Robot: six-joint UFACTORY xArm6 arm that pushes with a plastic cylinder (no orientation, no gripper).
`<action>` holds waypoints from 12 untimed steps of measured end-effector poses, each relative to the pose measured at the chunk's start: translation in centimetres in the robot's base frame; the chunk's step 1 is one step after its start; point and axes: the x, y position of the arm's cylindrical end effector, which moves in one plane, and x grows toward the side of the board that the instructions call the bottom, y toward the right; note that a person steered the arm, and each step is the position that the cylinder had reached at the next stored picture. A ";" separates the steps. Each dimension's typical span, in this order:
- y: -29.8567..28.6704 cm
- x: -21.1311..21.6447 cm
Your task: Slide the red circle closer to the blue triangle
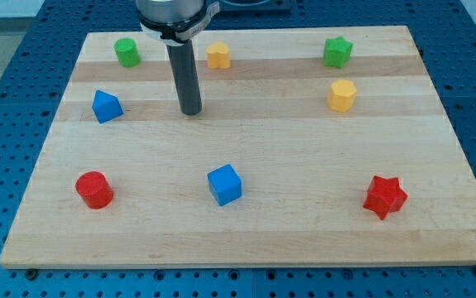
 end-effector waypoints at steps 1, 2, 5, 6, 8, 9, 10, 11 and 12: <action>-0.4 0.2; -3.2 4.1; -4.3 8.0; -4.5 13.7; -11.4 18.5; -13.6 17.2; -13.9 16.5; -13.9 16.3; -14.2 15.3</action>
